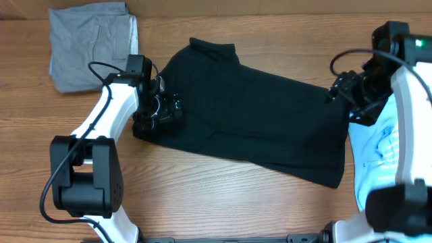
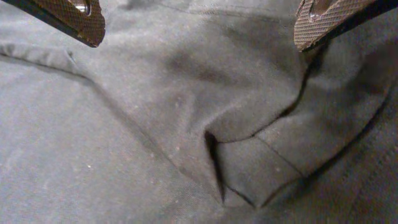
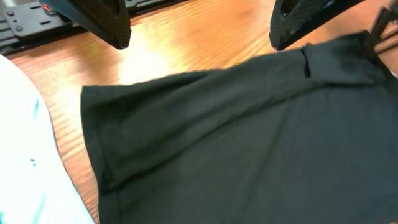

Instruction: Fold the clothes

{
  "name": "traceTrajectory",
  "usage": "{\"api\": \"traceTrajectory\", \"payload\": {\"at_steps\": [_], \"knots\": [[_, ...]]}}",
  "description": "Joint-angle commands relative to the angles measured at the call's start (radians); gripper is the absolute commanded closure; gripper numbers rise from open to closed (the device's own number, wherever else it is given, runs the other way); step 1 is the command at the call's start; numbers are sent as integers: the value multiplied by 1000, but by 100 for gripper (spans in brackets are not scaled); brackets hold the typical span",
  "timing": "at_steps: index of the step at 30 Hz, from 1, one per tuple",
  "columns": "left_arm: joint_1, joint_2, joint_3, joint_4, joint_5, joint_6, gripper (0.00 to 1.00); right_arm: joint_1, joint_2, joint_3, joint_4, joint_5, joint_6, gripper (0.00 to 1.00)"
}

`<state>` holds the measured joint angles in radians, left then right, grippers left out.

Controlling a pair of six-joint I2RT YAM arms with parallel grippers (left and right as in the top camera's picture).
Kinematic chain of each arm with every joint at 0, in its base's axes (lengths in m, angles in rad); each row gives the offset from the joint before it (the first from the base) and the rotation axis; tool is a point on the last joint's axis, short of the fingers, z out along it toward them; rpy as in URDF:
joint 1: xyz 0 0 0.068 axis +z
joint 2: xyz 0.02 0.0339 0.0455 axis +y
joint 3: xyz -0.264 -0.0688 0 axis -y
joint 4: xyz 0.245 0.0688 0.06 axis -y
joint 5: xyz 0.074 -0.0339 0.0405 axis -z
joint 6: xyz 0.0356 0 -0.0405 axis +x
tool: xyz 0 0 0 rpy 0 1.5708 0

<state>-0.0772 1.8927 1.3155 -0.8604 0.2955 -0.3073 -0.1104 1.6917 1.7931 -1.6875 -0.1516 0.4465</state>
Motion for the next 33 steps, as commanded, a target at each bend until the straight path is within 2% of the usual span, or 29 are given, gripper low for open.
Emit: {"api": "traceTrajectory", "payload": {"at_steps": [1,10,12,14,15,20,22,26,33], "knots": [[0,51,19,29,-11,27,0,47,-140,-53,-6,51,25,23],[0,139,29,36,-6,80,0,123,-279,-201,3,50,36,21],[0,140,29,37,-6,85,6,123,-296,-232,21,51,37,20],[0,140,31,36,-6,85,14,124,-307,-258,42,50,37,19],[0,140,32,34,-6,84,21,124,-309,-273,56,51,37,18],[0,140,45,21,-13,84,71,124,-309,-346,117,50,45,16],[0,140,68,1,-18,84,84,124,-309,-383,143,50,49,15],[0,140,143,-58,-18,84,96,124,-309,-450,187,50,52,15],[0,140,228,-108,-18,84,96,124,-309,-505,226,49,52,14]]}}
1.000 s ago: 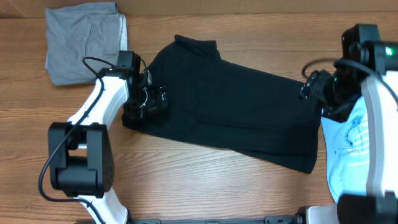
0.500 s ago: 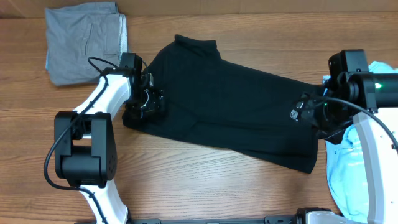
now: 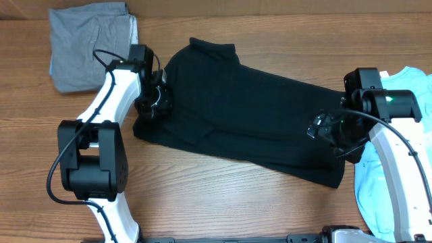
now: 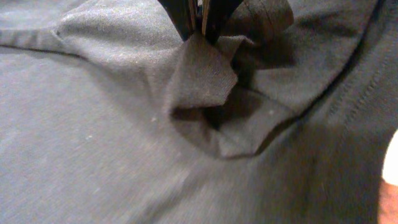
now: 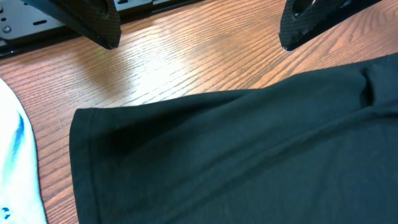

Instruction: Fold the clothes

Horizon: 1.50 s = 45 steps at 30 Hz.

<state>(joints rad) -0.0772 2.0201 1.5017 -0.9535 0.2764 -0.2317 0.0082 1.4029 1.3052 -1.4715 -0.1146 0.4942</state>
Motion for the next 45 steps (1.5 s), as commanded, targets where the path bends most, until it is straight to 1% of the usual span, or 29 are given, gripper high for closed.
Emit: {"api": "traceTrajectory", "payload": {"at_steps": [1,6,9,14,15,16,17,18,19,20,23,25,27,29,32,33,35,38,42,45], "knots": [[0,13,48,-18,1,8,96,5,-20,-22,14,12,5,14],[0,13,74,-13,5,8,96,5,-20,-31,31,9,4,14],[-2,13,74,43,9,1,96,5,-20,-31,35,8,8,14],[-2,13,74,189,9,-107,96,5,-20,-31,35,-10,8,14],[-2,13,74,221,9,-127,94,5,-20,-31,35,-24,8,14],[-2,13,74,249,9,-140,88,5,-20,-31,36,-38,8,14],[-2,13,74,301,9,-161,68,5,-20,-32,38,-48,8,13],[-2,13,74,322,8,-169,47,5,-20,-32,38,-48,8,13],[-2,13,74,346,8,-174,20,5,-20,-32,37,-48,8,13],[-2,13,74,362,6,-173,0,5,-20,-32,37,-48,8,13],[0,13,74,389,5,-172,0,5,-20,-33,37,-51,8,13],[7,12,88,365,10,-163,0,7,-20,-37,39,-63,8,13],[17,12,125,290,11,-145,0,18,-19,-37,39,-63,8,13],[24,12,171,160,-6,-126,0,32,-19,-37,45,-63,8,12],[27,12,200,-14,-87,-124,0,55,-19,-37,59,-63,8,11],[27,14,198,-62,-84,-121,0,64,-19,-37,68,-63,10,11],[23,19,184,-108,-58,-119,0,78,-19,-37,90,-63,28,7],[-1,20,142,-107,-12,-121,0,95,-19,-37,118,-72,39,6],[-56,20,64,-33,-10,-155,0,103,-19,-37,121,-74,38,6],[-83,20,43,17,-10,-159,0,103,-19,-37,114,-73,37,6]]}}
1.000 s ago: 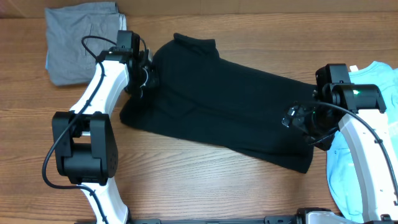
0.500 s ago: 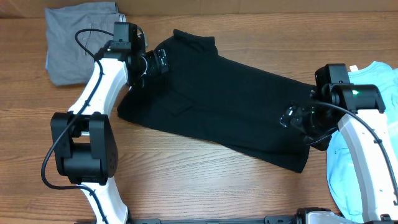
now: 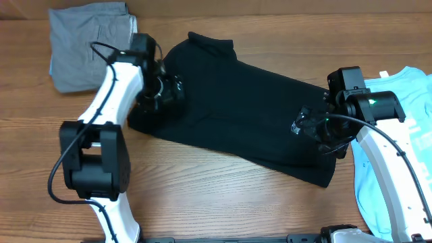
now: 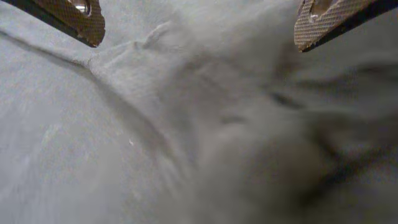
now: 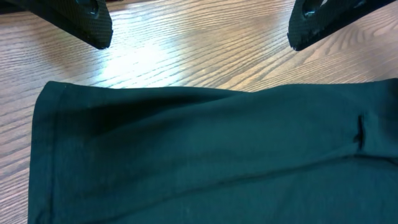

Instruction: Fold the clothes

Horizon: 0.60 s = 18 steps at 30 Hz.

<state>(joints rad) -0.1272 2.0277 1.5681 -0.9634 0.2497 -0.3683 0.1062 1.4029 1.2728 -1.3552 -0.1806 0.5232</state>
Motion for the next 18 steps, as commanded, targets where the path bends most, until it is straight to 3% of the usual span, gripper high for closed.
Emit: {"api": "traceTrajectory", "payload": {"at_steps": [1,9,18], "knots": [[-38,13,-24,38,17,-28,0,5,-19,-4,-3,-6,8,5],[-42,31,-27,25,3,-103,3,5,-19,-4,-11,-4,5,5],[-42,130,-27,90,5,-91,3,5,-19,-4,-19,-3,1,5]]}}
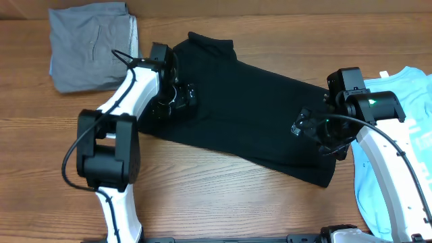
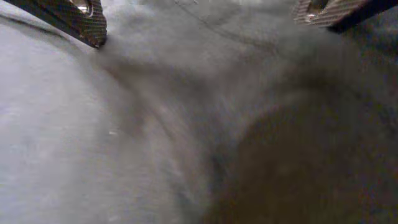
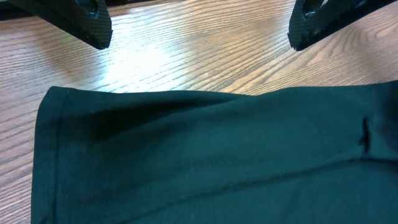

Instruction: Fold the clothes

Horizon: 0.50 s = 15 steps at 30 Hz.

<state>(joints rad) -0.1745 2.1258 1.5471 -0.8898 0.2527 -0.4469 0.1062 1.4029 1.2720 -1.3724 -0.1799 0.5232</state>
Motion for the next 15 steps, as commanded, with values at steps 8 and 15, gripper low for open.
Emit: {"api": "traceTrajectory", "payload": {"at_steps": [8,15], "knots": [[7,32,-4,67,2,6,5,5,-19,-3,3,3,1,5],[11,32,10,82,2,36,8,5,-19,-3,8,3,1,5]]}}
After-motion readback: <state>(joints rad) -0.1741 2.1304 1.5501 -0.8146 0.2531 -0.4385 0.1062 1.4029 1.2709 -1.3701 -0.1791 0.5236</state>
